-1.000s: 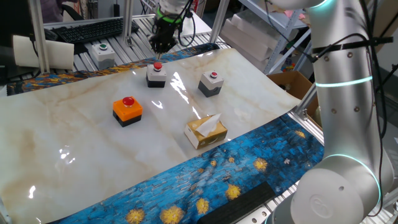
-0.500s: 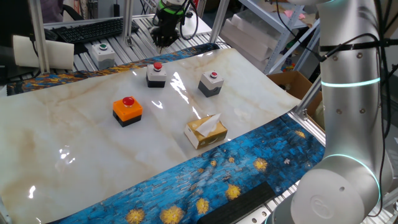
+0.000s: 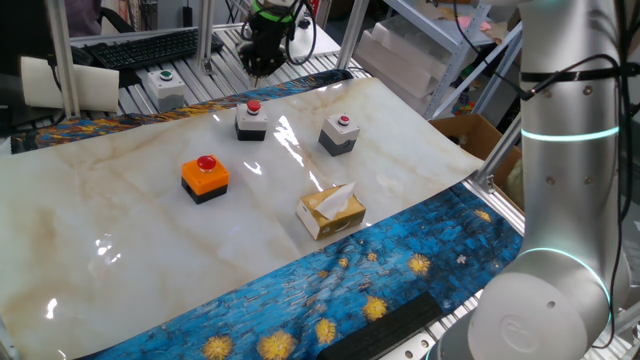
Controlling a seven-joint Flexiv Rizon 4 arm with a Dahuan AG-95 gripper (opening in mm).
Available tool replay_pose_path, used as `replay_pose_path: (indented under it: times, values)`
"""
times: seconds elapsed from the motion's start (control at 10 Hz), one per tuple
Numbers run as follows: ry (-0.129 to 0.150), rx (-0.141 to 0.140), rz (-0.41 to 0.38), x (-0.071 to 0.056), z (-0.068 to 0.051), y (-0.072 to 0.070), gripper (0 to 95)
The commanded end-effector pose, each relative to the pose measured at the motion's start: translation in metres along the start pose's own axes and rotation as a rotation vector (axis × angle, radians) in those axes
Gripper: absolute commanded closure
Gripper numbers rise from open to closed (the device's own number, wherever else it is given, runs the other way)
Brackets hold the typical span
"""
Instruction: Press three buttons from left to right in sequence
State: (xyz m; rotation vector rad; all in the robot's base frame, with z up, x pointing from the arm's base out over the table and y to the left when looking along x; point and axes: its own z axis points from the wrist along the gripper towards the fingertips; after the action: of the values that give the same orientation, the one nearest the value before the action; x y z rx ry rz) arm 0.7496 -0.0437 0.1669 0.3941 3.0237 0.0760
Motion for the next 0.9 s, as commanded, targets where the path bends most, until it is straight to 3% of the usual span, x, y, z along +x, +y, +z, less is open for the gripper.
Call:
replay_pose_path:
  times: [0.1, 0.5, 0.9]
  values:
    - [0.003, 0.001, 0.001, 0.005, -0.002, 0.003, 95.0]
    - [0.002, 0.006, 0.06, 0.029, -0.006, 0.019, 95.0]
    - [0.001, 0.008, 0.099, 0.061, -0.009, 0.031, 95.0]
